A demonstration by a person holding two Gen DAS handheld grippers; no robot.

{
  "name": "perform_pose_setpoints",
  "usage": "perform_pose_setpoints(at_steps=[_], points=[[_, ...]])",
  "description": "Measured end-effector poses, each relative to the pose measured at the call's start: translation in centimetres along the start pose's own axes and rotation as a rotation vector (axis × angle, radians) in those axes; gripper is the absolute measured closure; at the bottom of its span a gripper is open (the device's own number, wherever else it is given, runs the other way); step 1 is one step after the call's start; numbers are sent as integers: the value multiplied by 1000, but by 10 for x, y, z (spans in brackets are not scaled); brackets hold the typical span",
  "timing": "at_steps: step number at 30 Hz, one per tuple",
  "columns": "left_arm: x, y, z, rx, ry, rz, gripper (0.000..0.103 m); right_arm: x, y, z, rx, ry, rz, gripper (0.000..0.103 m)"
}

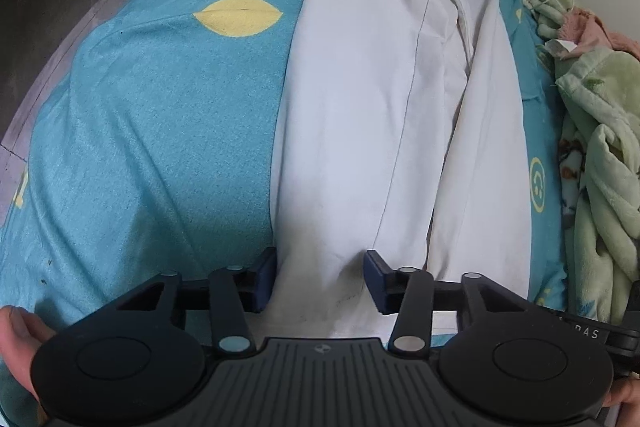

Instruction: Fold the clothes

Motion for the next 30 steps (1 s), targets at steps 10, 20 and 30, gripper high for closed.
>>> perform_pose_setpoints(at_steps=[10, 20, 30], points=[[-5, -4, -2, -5, 35, 13, 89, 6, -7, -11, -81, 5, 19, 90], [-22, 0, -25, -106, -11, 28, 100, -4, -16, -42, -207, 158, 122, 93], [-52, 22, -88, -214, -181, -12, 101, 1, -8, -92, -377, 253, 130, 94]])
Point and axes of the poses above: each gripper's, at about its wrist camera, not at the fingertips, and z roughly the way its jaws point, x to its left, y to its top, the point moved 2 cm from there along z, roughly the way its jaws point, and after that the axes turned 11 degrees about -y, right-handed, at the moved point
